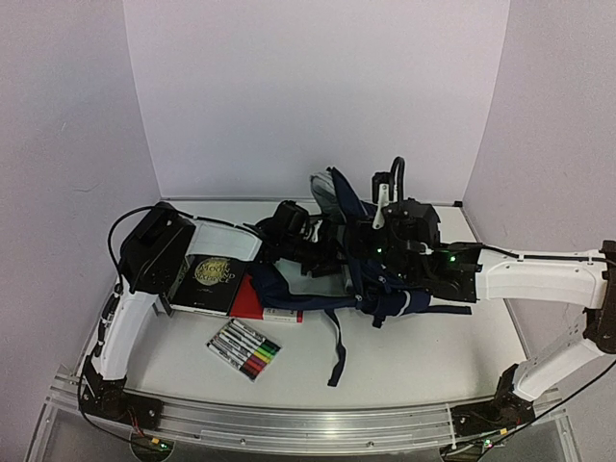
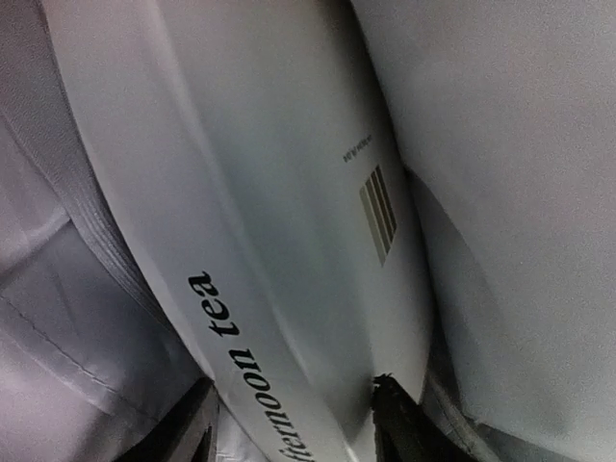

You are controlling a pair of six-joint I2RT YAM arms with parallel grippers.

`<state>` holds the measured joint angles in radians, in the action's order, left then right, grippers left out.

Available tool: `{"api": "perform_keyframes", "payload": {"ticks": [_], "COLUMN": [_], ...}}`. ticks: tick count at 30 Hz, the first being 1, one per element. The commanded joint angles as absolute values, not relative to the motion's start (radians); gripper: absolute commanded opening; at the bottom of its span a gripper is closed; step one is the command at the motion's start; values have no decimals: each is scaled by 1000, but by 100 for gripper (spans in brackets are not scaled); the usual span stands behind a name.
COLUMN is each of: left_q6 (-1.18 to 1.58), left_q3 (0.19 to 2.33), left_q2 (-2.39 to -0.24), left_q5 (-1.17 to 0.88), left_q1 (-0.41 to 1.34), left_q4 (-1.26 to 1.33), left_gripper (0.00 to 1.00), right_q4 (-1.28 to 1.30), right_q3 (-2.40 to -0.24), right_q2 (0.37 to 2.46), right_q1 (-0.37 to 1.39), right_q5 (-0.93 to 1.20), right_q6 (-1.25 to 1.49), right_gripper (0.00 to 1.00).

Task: Pack the student bag
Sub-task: Place the book in the student bag.

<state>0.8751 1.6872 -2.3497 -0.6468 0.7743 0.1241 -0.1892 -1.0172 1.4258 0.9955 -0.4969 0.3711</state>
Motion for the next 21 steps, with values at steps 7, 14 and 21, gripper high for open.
{"api": "perform_keyframes", "payload": {"ticks": [7,14,21], "left_q6": [483,383,366], "left_q3": [1744,1764,1763], "left_q2": [-2016,-1862,-1735], "left_q5": [-390,-291,-78], "left_q1": [775,692,514], "left_q4": [-434,-772,-1028], "left_gripper": [79,85,90], "right_q4": [-215,-178,-176], "right_q3": [-1078,-1066,-1047], "right_q2": [1312,1278,1289], "right_q1": [1002,1001,1002], "right_q5": [-802,-797,-760], "right_q6": [401,402,425], "right_gripper": [0,0,0]}}
